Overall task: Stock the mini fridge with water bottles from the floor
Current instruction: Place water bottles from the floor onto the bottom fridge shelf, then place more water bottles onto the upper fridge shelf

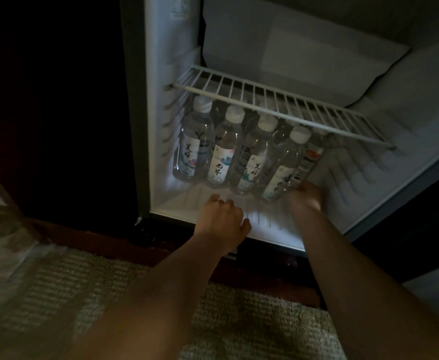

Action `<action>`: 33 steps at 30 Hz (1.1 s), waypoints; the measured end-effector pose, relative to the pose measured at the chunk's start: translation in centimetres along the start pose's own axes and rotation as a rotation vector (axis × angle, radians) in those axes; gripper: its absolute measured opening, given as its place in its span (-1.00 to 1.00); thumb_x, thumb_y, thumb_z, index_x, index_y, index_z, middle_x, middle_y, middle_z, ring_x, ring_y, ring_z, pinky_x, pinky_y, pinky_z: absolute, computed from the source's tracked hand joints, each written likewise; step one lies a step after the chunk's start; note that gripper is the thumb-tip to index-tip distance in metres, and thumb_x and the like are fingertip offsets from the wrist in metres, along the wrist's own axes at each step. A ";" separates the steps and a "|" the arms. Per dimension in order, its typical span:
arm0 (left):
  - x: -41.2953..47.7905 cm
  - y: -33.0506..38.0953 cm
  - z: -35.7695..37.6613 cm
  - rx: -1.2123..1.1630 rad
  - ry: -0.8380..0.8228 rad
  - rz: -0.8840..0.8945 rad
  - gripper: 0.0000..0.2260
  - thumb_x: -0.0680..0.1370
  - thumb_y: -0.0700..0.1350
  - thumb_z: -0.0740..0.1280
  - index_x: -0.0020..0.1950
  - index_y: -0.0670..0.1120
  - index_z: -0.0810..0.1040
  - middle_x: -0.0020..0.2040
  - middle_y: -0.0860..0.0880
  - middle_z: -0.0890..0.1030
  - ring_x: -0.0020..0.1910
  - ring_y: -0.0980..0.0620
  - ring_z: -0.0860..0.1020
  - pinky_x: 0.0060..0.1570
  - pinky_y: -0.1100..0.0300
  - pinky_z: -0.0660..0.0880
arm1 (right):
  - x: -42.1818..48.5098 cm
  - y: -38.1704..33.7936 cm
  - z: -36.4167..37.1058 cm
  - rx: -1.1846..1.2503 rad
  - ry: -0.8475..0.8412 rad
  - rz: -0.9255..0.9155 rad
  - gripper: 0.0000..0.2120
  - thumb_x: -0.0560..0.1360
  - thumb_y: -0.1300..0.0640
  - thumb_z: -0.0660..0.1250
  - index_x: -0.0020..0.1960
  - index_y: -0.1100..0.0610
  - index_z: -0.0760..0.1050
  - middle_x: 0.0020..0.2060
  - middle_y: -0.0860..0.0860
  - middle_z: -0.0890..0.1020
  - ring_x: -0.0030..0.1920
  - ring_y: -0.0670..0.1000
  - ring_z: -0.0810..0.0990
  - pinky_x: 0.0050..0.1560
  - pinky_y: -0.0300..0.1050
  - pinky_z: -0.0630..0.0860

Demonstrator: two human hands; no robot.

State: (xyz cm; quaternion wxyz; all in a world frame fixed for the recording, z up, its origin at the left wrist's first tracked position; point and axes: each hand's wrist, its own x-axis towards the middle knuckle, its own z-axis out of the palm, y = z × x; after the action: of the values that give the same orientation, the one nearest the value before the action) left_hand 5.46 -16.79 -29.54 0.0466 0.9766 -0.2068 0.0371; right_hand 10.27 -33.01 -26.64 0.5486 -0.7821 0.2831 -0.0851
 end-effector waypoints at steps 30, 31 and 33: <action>-14.3 14.1 -5.7 -0.411 -0.791 0.322 -0.70 0.58 0.04 0.20 0.08 -0.15 0.57 0.06 -0.13 0.58 -0.03 -0.07 0.52 -0.07 0.17 0.39 | -25.7 12.0 -16.5 -0.344 -0.185 0.094 -0.80 0.54 0.29 0.19 -0.03 0.27 0.59 -0.19 0.15 0.61 -0.21 0.06 0.56 -0.22 -0.20 0.47; -14.8 15.1 -5.3 -0.410 -0.807 0.335 -0.65 0.58 0.06 0.20 0.20 -0.15 0.54 0.20 -0.13 0.55 0.11 -0.09 0.52 0.05 0.15 0.40 | -26.5 12.9 -17.8 -0.340 -0.175 0.135 -0.80 0.55 0.30 0.18 0.01 0.29 0.58 -0.17 0.16 0.60 -0.24 0.04 0.56 -0.29 -0.29 0.48; -15.8 17.2 -4.1 -0.416 -0.852 0.361 -0.58 0.57 0.10 0.21 0.30 -0.15 0.49 0.30 -0.11 0.51 0.23 -0.10 0.49 0.21 0.12 0.40 | -28.2 14.6 -20.5 -0.330 -0.144 0.211 -0.77 0.57 0.30 0.16 0.12 0.35 0.53 -0.13 0.18 0.59 -0.31 -0.03 0.55 -0.41 -0.43 0.46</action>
State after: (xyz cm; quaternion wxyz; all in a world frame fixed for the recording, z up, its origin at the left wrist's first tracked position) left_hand -16.14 -25.65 -25.56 0.1448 0.8237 -0.3760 -0.3991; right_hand -27.18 -37.95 -27.02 0.4378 -0.8314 0.3335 0.0765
